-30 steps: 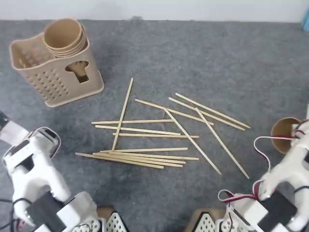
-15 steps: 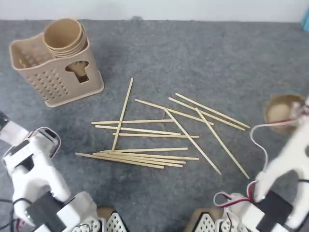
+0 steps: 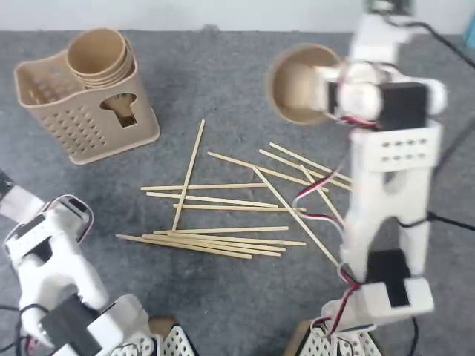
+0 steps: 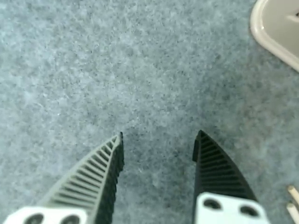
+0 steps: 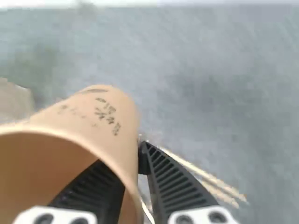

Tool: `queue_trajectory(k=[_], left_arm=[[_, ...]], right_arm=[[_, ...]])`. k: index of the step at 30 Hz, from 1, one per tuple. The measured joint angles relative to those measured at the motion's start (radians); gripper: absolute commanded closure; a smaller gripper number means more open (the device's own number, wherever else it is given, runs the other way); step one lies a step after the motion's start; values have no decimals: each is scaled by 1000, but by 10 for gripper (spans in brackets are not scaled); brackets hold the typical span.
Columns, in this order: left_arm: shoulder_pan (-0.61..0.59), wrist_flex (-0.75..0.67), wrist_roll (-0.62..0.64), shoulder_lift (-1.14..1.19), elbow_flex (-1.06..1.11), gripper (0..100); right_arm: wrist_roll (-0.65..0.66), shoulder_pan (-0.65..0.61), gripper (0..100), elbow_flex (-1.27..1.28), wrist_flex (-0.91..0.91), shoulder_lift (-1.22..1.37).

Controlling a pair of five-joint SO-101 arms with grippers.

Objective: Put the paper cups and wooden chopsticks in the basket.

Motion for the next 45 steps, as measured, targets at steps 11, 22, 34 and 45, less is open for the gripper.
queue_trajectory(k=[11,22,34,45], left_arm=[[0,0,0,0,0,772],[0,0,0,0,0,772],[0,0,0,0,0,772],[0,0,0,0,0,772]], right_arm=[[0,-331,991,-201,-531,212],[8,-416,990,-201,-810,489],[11,-442,918,-201,-951,617],[11,-477,970,-201,-1026,621]])
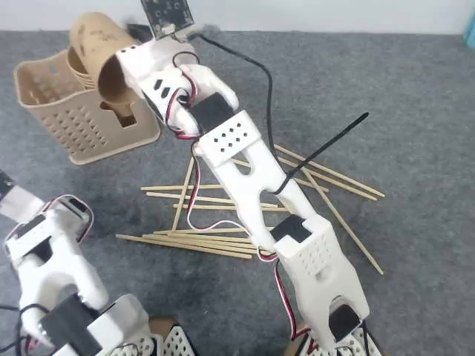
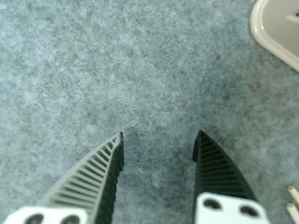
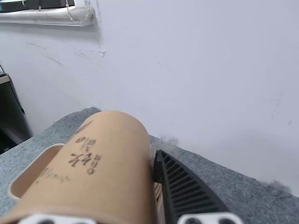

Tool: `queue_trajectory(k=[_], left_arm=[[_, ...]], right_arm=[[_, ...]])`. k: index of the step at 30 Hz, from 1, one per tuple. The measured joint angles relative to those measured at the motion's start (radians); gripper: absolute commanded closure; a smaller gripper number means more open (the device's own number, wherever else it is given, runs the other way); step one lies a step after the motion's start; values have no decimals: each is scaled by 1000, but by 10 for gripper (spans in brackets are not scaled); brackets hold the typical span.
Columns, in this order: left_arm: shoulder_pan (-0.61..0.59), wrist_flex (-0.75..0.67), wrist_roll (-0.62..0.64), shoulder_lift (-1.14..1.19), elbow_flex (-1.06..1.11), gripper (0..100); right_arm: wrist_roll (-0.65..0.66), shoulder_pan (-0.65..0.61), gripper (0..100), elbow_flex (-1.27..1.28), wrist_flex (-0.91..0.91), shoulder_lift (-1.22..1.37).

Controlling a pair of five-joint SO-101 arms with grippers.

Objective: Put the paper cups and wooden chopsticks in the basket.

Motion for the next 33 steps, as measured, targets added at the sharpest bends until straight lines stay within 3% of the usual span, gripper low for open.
queue_trajectory(k=[11,15,21,28,33], left_arm=[[0,0,0,0,0,772],[0,0,0,0,0,772],[0,0,0,0,0,772],[-12,0,-5,0,0,772],[-61,37,0,-5,-54,772]], right_arm=[[-37,-3,991,-41,51,0],[-91,-3,991,-161,256,-14],[-55,8,991,-316,658,-68],[-32,129,991,-425,1076,-129],[0,279,991,-361,1120,-226]])
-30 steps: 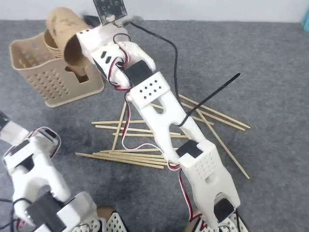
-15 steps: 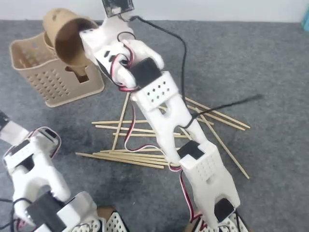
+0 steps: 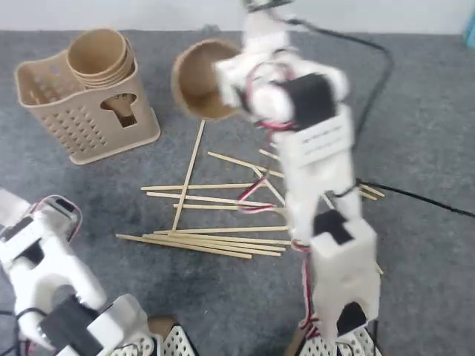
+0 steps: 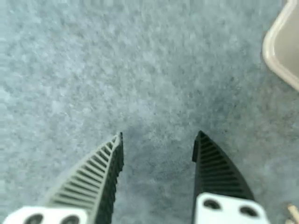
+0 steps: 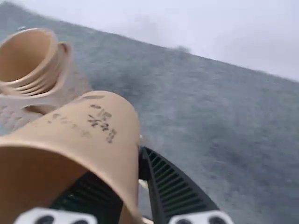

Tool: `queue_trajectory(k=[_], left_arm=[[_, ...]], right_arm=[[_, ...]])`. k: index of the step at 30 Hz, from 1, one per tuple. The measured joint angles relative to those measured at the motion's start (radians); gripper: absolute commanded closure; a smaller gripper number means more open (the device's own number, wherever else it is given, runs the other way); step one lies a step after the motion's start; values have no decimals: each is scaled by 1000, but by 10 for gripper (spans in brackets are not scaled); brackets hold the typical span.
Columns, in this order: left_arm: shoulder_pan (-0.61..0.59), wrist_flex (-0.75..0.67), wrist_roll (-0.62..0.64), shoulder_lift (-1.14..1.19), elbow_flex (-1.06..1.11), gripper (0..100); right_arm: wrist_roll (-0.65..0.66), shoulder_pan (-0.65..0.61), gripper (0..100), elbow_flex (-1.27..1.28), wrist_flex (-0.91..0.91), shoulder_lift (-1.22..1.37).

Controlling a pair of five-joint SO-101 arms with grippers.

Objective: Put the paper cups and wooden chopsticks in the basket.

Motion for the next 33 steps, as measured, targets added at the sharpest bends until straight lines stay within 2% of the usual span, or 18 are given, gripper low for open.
queue_trajectory(k=[5,12,15,20,23,26,31,33], left_arm=[[-2,199,0,17,-209,772],[-3,549,-5,256,-700,768],[11,712,-15,381,-937,768],[34,1023,-115,503,-1379,768],[35,1057,-129,489,-1542,768],[46,1065,-133,445,-1567,768],[109,1065,-137,333,-1573,767],[140,1066,-135,321,-1590,753]], right_arm=[[21,106,991,321,0,-212],[106,115,991,1008,-18,-617],[129,140,991,1289,-95,-749],[196,187,991,1752,-322,-848],[209,218,991,1998,-500,-852],[210,230,991,2190,-678,-852],[210,224,991,2389,-904,-899],[210,222,991,2401,-933,-902]])
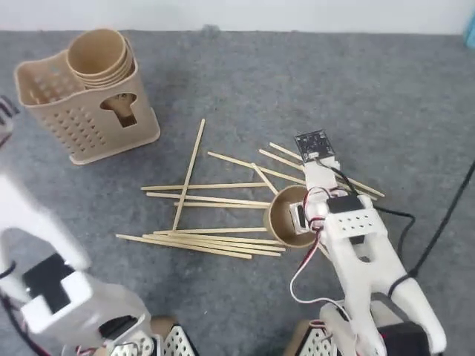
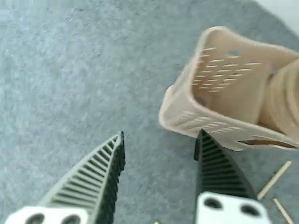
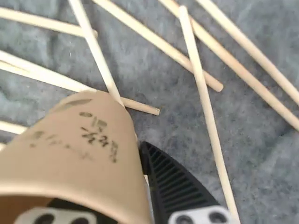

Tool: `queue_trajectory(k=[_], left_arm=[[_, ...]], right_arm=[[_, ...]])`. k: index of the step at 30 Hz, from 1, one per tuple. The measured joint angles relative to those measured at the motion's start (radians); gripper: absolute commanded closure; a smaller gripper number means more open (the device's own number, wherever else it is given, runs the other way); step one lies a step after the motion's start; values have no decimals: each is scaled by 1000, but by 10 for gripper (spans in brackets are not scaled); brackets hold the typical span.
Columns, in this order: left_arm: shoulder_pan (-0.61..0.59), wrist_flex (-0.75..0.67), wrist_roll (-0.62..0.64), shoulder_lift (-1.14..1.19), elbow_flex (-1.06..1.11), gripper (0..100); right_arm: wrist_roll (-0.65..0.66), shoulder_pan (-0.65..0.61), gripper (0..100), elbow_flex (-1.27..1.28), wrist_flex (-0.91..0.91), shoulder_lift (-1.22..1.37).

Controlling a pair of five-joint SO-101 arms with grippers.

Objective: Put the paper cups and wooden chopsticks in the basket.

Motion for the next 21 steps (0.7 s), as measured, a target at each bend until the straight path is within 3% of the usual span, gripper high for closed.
queue_trajectory(k=[5,15,18,21], left_arm=[[44,0,78,26,-77,664],[72,2,160,436,-436,660],[74,2,161,543,-522,698],[72,3,166,603,-552,813]], right_arm=[[-2,-5,991,9,-14,0],[-2,-5,991,9,-14,0],[-2,-5,991,9,-14,0],[-2,-5,991,9,-14,0]])
